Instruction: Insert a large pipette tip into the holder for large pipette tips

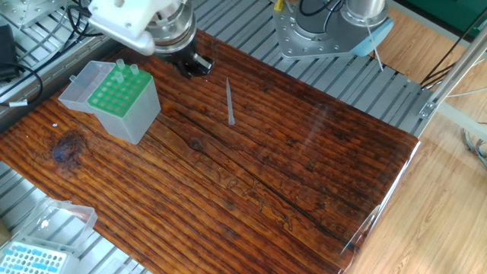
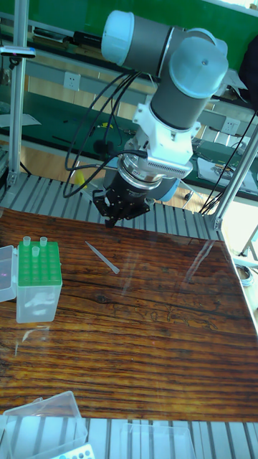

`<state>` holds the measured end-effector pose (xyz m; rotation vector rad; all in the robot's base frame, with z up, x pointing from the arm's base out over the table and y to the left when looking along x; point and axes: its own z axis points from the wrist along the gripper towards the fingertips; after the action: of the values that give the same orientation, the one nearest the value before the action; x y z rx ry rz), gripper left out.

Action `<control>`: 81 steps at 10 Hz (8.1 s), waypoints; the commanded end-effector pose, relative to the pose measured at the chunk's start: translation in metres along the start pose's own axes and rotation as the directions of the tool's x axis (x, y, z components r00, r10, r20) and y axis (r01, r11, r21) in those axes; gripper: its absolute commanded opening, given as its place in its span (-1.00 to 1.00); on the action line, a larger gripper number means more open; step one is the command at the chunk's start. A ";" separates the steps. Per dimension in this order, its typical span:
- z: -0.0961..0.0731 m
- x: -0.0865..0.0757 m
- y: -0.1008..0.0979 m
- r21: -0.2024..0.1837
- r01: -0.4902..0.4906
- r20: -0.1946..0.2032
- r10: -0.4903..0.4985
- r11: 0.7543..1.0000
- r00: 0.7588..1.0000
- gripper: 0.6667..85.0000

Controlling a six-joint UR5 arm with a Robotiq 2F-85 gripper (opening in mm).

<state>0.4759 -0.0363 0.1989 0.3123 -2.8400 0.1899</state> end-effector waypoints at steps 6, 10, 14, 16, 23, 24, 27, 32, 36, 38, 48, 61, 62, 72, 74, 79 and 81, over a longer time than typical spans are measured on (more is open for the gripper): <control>0.029 -0.002 0.035 0.046 0.258 0.005 -0.258 0.965 0.966 -0.99; 0.084 0.004 0.045 0.142 0.499 -0.046 -0.498 0.855 0.866 -0.99; 0.103 0.018 0.046 0.157 0.612 -0.097 -0.605 0.775 0.791 -0.99; 0.107 0.012 0.044 0.164 0.694 -0.114 -0.685 0.701 0.719 -0.86; 0.108 -0.002 0.058 0.194 0.802 -0.099 -0.802 0.566 0.590 -0.74; 0.109 -0.008 0.059 0.206 0.776 -0.071 -0.781 0.597 0.620 -0.75; 0.124 0.009 0.067 0.152 0.763 -0.054 -0.765 0.629 0.642 -0.69; 0.128 0.031 0.082 0.122 0.666 -0.045 -0.666 0.736 0.745 -0.69; 0.124 0.011 0.081 0.190 0.594 -0.001 -0.605 0.782 0.796 -0.71; 0.123 0.009 0.080 0.203 0.610 -0.005 -0.622 0.766 0.783 -0.71; 0.125 0.014 0.097 0.143 0.619 0.015 -0.627 0.772 0.779 -0.71; 0.152 -0.002 0.086 0.163 0.603 -0.303 -0.542 0.781 0.784 -0.40; 0.154 0.003 0.087 0.148 0.581 -0.333 -0.513 0.800 0.791 -0.40; 0.145 0.008 0.079 0.277 0.430 -0.425 -0.292 0.860 0.857 -0.28; 0.172 0.008 0.079 0.291 0.436 -0.420 -0.296 0.852 0.858 -0.23; 0.163 -0.010 0.056 0.285 0.520 -0.445 -0.369 0.805 0.816 -0.23; 0.166 -0.016 0.055 0.272 0.525 -0.440 -0.381 0.806 0.813 -0.23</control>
<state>0.4280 -0.0045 0.0357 0.9130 -2.2545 0.6560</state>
